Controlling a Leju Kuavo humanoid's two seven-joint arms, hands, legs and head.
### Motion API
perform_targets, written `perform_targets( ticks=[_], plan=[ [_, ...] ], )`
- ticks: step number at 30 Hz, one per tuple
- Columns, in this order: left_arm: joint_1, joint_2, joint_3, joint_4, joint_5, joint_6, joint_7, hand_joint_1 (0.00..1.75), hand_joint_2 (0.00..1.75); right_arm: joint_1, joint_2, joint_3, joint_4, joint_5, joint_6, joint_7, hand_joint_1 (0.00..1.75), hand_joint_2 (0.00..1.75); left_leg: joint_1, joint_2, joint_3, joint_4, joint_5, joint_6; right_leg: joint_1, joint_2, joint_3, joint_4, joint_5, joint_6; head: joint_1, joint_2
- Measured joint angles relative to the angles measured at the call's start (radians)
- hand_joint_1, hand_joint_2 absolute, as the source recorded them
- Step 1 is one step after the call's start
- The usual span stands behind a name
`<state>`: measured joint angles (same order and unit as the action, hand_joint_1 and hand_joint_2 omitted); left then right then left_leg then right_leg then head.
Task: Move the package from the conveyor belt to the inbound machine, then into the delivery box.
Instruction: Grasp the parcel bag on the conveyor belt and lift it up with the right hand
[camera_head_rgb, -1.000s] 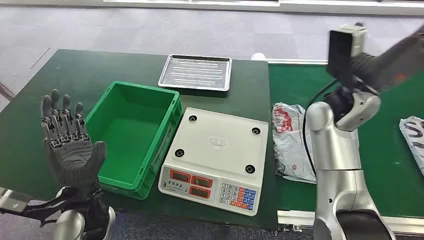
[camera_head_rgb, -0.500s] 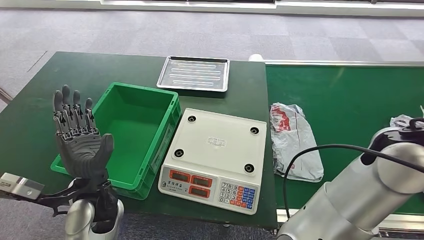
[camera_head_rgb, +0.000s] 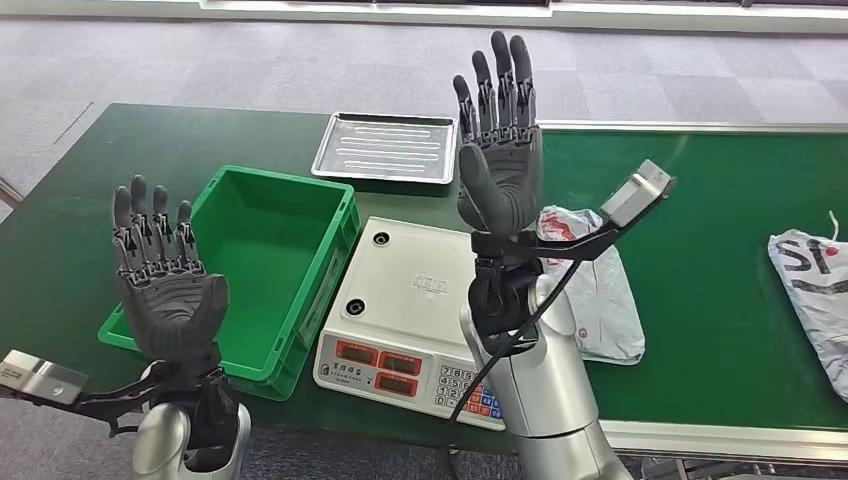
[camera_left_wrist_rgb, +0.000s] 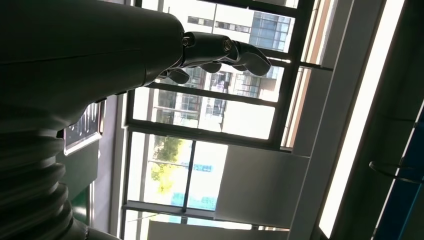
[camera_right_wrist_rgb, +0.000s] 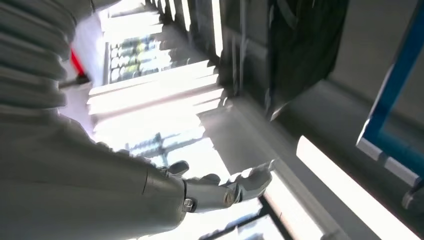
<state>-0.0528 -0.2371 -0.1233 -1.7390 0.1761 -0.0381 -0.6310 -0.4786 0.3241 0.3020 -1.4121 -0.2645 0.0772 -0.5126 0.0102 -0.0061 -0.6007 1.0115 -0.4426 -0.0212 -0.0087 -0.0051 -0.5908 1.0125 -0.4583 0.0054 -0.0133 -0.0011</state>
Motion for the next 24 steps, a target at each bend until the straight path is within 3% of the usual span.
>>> perform_targets(
  ticks=[3,5,7,9,11,13,16,24],
  plan=[
    [0.017,-0.002,0.014,-0.012,-0.009,0.007,0.003,0.00,1.75,0.003,-0.018,-0.001,0.066,0.368,-0.353,0.078,0.00,0.00,0.000,0.000,-0.001,0.000,0.000,0.000,-0.001,-0.001,-0.001,0.000,0.000,0.000,0.000,0.000],
    [0.027,-0.004,0.024,-0.021,-0.019,0.008,0.013,0.00,1.75,0.001,-0.036,-0.009,0.096,0.729,-0.585,0.186,0.00,0.87,-0.001,-0.001,-0.001,0.000,0.000,0.001,-0.002,-0.001,-0.002,0.000,0.000,0.000,0.000,0.000],
    [0.031,-0.010,0.029,-0.028,-0.026,0.006,0.025,0.00,1.75,-0.002,-0.051,-0.044,0.122,1.169,-0.718,0.359,0.00,1.75,-0.001,0.000,-0.001,0.001,-0.001,0.001,-0.002,0.000,-0.002,0.000,0.000,0.000,0.000,0.000],
    [0.031,-0.014,0.031,-0.032,-0.031,0.005,0.036,0.00,1.75,-0.004,-0.071,-0.101,0.143,1.599,-0.762,0.576,0.00,1.75,-0.002,0.000,-0.001,0.001,-0.001,0.001,-0.002,0.000,-0.002,0.000,0.000,0.001,0.000,0.000],
    [0.031,-0.016,0.031,-0.034,-0.031,0.006,0.041,0.00,1.75,-0.013,-0.119,-0.139,0.165,1.873,-0.761,0.780,0.00,1.75,-0.002,-0.001,-0.002,0.001,-0.001,0.001,-0.002,-0.002,-0.001,-0.001,0.000,0.001,0.000,0.000],
    [0.031,-0.016,0.034,-0.035,-0.032,0.007,0.044,0.00,1.75,-0.029,-0.181,-0.147,0.192,1.946,-0.742,0.939,0.00,1.75,-0.002,-0.002,-0.002,0.001,-0.001,0.002,-0.003,-0.002,-0.001,-0.001,0.001,0.001,0.000,0.000],
    [0.031,-0.016,0.038,-0.037,-0.032,0.010,0.045,0.00,1.75,-0.054,-0.260,-0.143,0.238,1.865,-0.708,1.068,0.00,1.75,-0.003,-0.001,-0.002,0.002,-0.001,0.002,-0.003,-0.001,-0.001,-0.001,0.002,0.002,0.000,0.000],
    [0.041,-0.015,0.042,-0.045,-0.027,0.019,0.041,0.00,1.75,-0.181,-0.386,-0.144,0.435,1.837,-0.601,1.096,0.00,1.75,-0.003,-0.001,-0.002,0.002,-0.001,0.002,-0.003,-0.001,-0.001,0.000,0.002,0.002,0.000,0.000]
  ],
)
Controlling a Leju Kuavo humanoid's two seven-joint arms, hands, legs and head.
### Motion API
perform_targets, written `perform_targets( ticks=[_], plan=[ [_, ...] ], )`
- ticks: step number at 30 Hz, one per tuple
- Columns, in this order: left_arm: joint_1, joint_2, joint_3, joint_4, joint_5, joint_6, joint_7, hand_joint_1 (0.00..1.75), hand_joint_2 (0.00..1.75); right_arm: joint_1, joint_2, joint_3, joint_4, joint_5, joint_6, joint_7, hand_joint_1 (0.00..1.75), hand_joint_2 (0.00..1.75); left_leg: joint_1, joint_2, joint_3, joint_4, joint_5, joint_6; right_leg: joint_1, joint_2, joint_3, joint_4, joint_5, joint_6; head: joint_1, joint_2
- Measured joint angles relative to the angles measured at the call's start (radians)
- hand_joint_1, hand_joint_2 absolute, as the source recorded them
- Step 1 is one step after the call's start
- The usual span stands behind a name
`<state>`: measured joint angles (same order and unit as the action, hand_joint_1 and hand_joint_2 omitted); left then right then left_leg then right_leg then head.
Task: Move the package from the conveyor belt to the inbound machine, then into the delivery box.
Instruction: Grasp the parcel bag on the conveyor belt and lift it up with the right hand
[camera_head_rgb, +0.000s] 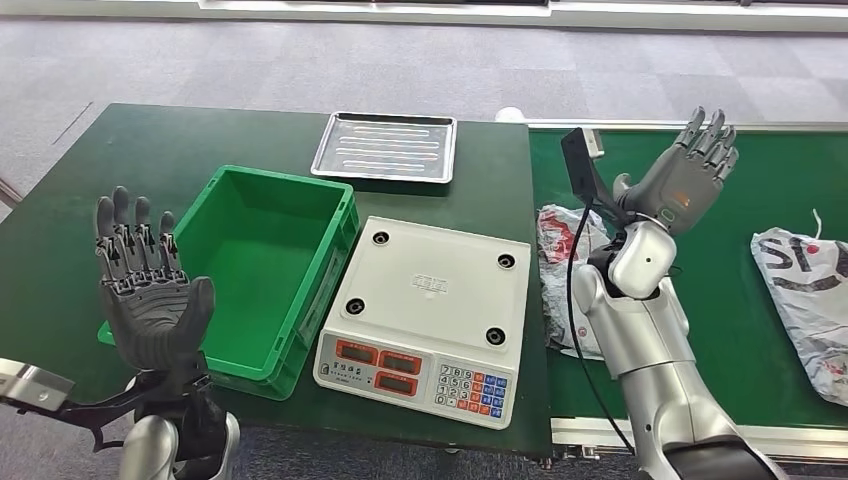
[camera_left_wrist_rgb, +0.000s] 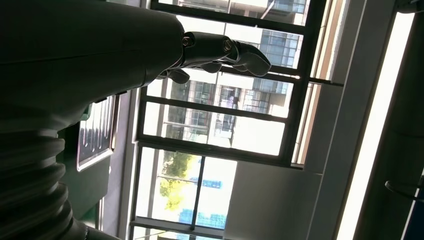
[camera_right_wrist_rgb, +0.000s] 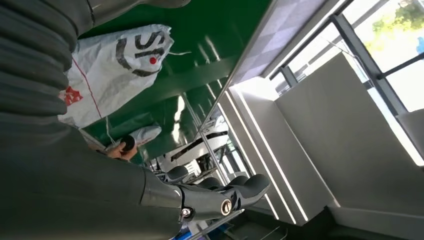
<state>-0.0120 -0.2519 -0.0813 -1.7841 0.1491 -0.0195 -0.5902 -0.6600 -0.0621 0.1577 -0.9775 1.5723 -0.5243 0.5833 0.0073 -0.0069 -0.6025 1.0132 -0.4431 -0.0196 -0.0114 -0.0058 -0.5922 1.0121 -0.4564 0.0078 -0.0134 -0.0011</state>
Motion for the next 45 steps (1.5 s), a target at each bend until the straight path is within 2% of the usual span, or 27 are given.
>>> perform_targets(
  ticks=[4,9,11,17,22,25,38,45],
  plan=[
    [0.018,0.003,0.006,-0.011,0.004,0.002,-0.005,0.00,1.75,-0.087,-0.035,-0.013,0.163,-0.004,0.052,-0.023,0.00,1.75,0.000,0.000,0.000,0.000,0.000,0.000,0.000,0.000,0.000,0.000,0.000,0.000,0.000,0.000],
    [0.034,0.007,0.009,-0.022,0.005,0.002,-0.014,0.00,1.75,-0.149,-0.052,-0.045,0.322,-0.030,0.100,-0.073,0.00,1.75,0.000,0.000,-0.001,0.000,0.000,0.000,0.000,0.000,0.000,0.000,0.000,0.000,0.000,0.000],
    [0.038,0.009,0.010,-0.026,0.005,0.001,-0.019,0.00,1.75,-0.172,-0.053,-0.069,0.381,-0.072,0.191,-0.110,0.00,1.75,0.000,0.000,-0.001,0.000,0.000,0.000,0.000,0.000,0.000,0.000,0.000,0.000,0.000,0.000],
    [0.036,0.014,0.016,-0.028,-0.006,-0.020,-0.019,0.00,1.75,-0.209,-0.048,-0.170,0.519,-0.200,0.587,-0.292,0.00,1.75,0.000,0.000,0.000,0.000,0.000,0.000,0.000,0.000,0.000,0.000,0.000,0.000,0.000,0.000],
    [0.027,0.014,0.025,-0.021,-0.017,-0.033,-0.019,0.00,1.75,-0.216,-0.047,-0.197,0.577,-0.222,0.746,-0.407,0.00,1.75,0.000,0.000,-0.001,0.000,0.000,0.000,0.000,0.000,0.000,0.000,0.000,0.000,0.000,0.000],
    [0.026,0.014,0.029,-0.017,-0.017,-0.037,-0.019,0.00,1.75,-0.220,-0.047,-0.203,0.600,-0.223,0.782,-0.426,0.00,1.75,0.000,0.000,-0.001,0.000,0.000,0.000,0.000,0.000,0.000,0.000,0.000,0.000,0.000,0.000],
    [0.024,0.014,0.034,-0.013,-0.018,-0.040,-0.019,0.00,1.75,-0.234,-0.046,-0.204,0.635,-0.237,0.825,-0.443,0.00,1.75,0.000,0.000,-0.001,0.000,0.000,0.000,0.000,0.000,0.000,0.000,0.000,0.000,0.000,0.000],
    [0.022,0.009,0.041,-0.013,-0.035,-0.045,-0.010,0.00,1.75,-0.223,-0.041,-0.208,0.636,-0.220,0.807,-0.421,0.00,1.75,0.000,0.000,-0.001,0.000,0.000,0.000,0.000,0.000,-0.001,0.000,0.000,0.000,0.000,0.000]
  ],
)
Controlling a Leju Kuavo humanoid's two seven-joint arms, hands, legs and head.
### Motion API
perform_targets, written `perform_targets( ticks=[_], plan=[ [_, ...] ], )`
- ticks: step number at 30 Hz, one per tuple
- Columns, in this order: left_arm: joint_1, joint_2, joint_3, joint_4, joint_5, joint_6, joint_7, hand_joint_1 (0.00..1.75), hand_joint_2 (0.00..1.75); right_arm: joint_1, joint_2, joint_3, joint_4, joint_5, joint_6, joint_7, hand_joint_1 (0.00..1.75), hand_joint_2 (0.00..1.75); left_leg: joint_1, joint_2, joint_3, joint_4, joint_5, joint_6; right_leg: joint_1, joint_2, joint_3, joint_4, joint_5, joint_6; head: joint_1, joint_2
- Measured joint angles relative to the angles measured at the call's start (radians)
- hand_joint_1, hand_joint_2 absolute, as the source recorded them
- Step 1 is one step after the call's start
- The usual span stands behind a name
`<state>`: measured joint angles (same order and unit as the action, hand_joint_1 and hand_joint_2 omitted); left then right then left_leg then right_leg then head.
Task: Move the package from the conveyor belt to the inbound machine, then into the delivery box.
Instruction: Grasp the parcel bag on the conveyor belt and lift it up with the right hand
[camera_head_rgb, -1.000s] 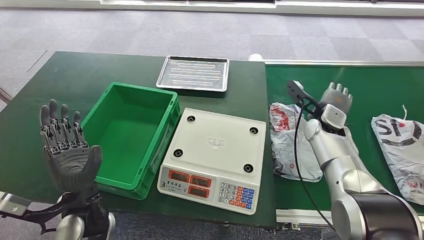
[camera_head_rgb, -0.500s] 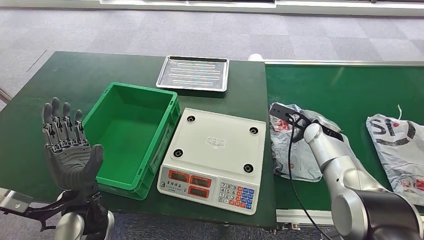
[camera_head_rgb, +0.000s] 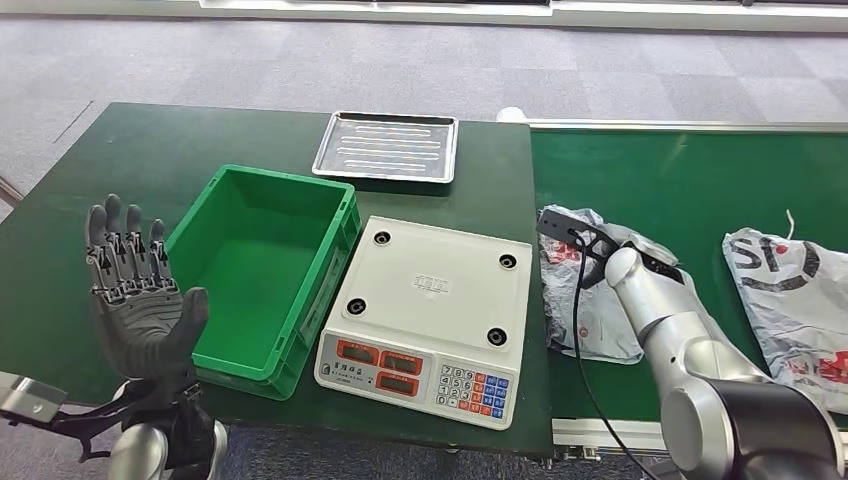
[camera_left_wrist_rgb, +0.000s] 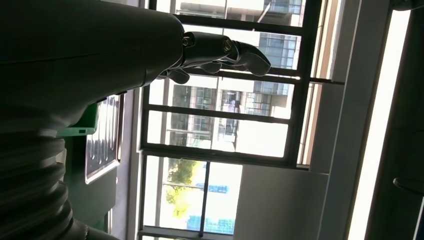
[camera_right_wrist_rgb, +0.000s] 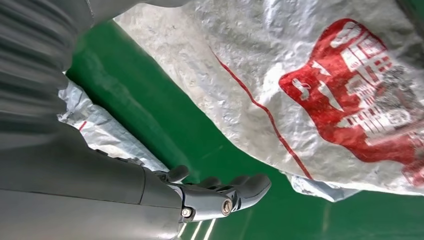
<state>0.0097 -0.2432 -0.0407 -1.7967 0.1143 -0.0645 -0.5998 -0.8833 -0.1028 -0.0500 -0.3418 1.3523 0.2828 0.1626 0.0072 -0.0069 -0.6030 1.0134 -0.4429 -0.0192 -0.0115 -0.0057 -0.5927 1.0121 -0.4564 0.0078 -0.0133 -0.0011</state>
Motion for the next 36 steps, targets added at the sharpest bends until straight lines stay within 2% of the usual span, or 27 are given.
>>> perform_targets(
  ticks=[9,28,36],
  plan=[
    [-0.012,-0.007,0.013,0.000,-0.008,-0.017,0.006,0.00,1.75,0.029,-0.034,0.000,0.002,0.028,0.035,-0.050,0.00,1.75,0.000,0.000,0.000,0.000,0.000,0.000,-0.001,0.000,0.000,0.000,0.000,0.000,0.000,0.000],
    [-0.015,-0.010,0.016,0.001,-0.010,-0.020,0.007,0.00,1.75,0.036,-0.047,0.004,0.007,0.030,0.034,-0.056,0.00,1.75,0.000,0.001,0.000,0.000,0.000,0.000,0.000,0.001,0.000,0.000,0.000,0.000,0.000,0.000],
    [-0.015,-0.010,0.018,0.000,-0.012,-0.031,0.012,0.00,1.75,0.045,-0.047,0.059,0.007,0.079,0.021,-0.163,0.00,1.75,0.000,0.000,0.000,0.000,0.000,0.000,0.000,0.001,0.000,0.000,0.000,0.000,0.000,0.000]
  ],
)
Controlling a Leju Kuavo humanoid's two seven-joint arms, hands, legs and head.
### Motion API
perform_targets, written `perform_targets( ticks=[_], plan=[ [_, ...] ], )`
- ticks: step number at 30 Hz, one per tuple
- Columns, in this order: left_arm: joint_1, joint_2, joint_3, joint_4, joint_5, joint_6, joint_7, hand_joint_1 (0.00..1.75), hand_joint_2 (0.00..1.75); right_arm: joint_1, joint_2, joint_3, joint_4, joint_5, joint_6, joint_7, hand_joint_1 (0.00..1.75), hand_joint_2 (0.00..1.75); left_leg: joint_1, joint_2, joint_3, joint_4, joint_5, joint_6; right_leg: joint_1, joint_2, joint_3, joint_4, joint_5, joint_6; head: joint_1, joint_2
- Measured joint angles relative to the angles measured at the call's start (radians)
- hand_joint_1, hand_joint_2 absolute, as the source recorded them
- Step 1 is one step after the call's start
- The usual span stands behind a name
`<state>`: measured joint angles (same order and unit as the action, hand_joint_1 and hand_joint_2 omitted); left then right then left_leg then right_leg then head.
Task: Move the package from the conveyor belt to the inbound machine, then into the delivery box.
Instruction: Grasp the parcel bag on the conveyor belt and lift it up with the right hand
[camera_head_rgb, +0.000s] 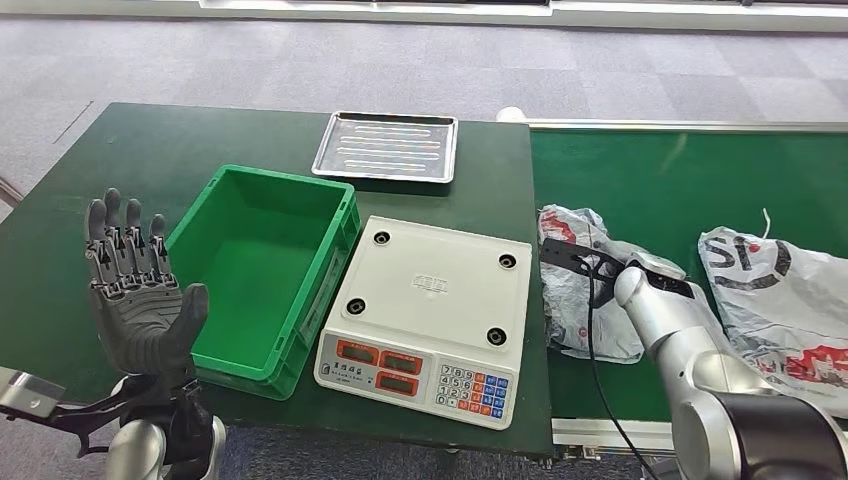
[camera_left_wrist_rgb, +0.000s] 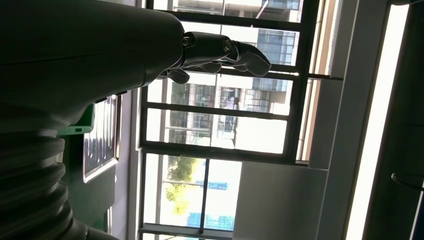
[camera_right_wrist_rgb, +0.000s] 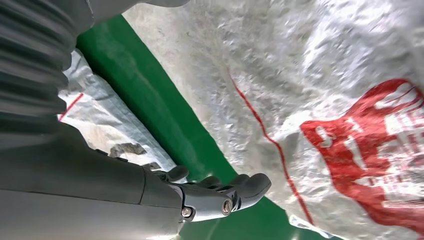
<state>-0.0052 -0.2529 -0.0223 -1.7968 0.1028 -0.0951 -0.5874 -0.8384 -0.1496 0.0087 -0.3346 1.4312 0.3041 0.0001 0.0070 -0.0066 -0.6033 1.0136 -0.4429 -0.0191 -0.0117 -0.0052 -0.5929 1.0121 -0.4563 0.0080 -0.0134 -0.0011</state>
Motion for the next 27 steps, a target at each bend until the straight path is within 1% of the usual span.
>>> perform_targets(
  ticks=[3,5,7,11,12,14,17,27],
  plan=[
    [0.000,0.000,0.002,-0.002,-0.004,-0.001,0.006,0.00,1.75,0.010,0.000,0.025,-0.001,0.001,-0.016,-0.038,0.00,1.75,0.000,0.000,0.000,0.000,0.000,0.000,0.000,0.000,0.000,0.000,0.000,0.000,0.000,0.000],
    [0.001,0.000,0.003,-0.005,-0.007,-0.001,0.009,0.00,1.75,0.022,0.000,0.041,-0.006,-0.008,-0.020,-0.086,0.00,1.75,0.000,0.000,0.000,0.000,0.000,0.000,0.000,0.000,0.000,0.000,0.000,0.000,0.000,0.000],
    [-0.001,0.001,0.004,-0.007,-0.008,-0.003,0.013,0.00,1.75,0.038,0.000,0.058,-0.017,-0.032,-0.010,-0.162,0.00,1.75,0.000,0.000,0.000,0.000,0.000,0.000,0.000,0.000,0.000,0.000,0.000,0.000,0.000,0.000],
    [-0.019,0.004,0.004,-0.006,-0.007,-0.010,0.022,0.00,1.75,0.087,-0.004,0.099,-0.059,-0.123,0.052,-0.356,0.00,1.75,0.000,0.000,0.000,0.000,0.000,0.000,0.000,0.000,0.000,0.000,0.000,0.000,0.000,0.000],
    [-0.024,0.006,0.004,-0.004,-0.005,-0.011,0.023,0.00,1.75,0.101,-0.006,0.112,-0.072,-0.145,0.069,-0.396,0.00,1.75,0.000,0.000,0.000,0.000,0.000,0.000,0.000,0.000,0.000,0.000,0.000,0.000,0.000,0.000],
    [-0.033,0.009,0.004,0.000,0.000,-0.010,0.022,0.00,1.75,0.127,-0.013,0.140,-0.098,-0.175,0.093,-0.450,0.00,1.75,0.000,0.000,0.000,0.000,0.000,0.000,0.000,0.000,0.000,0.000,0.000,0.000,0.000,0.000],
    [-0.039,0.015,0.004,0.008,0.007,-0.001,0.020,0.00,1.75,0.157,-0.022,0.186,-0.132,-0.200,0.105,-0.478,0.00,1.75,0.000,0.001,0.000,0.000,0.000,0.000,0.000,0.001,0.000,0.000,0.000,0.000,0.000,0.000],
    [-0.047,0.028,-0.001,0.025,0.018,0.004,0.011,0.00,1.75,0.193,-0.041,0.286,-0.196,-0.253,0.111,-0.480,0.00,1.75,0.000,0.002,0.002,0.000,0.000,0.000,0.000,0.003,0.000,0.000,0.000,0.000,0.000,0.000]
  ],
)
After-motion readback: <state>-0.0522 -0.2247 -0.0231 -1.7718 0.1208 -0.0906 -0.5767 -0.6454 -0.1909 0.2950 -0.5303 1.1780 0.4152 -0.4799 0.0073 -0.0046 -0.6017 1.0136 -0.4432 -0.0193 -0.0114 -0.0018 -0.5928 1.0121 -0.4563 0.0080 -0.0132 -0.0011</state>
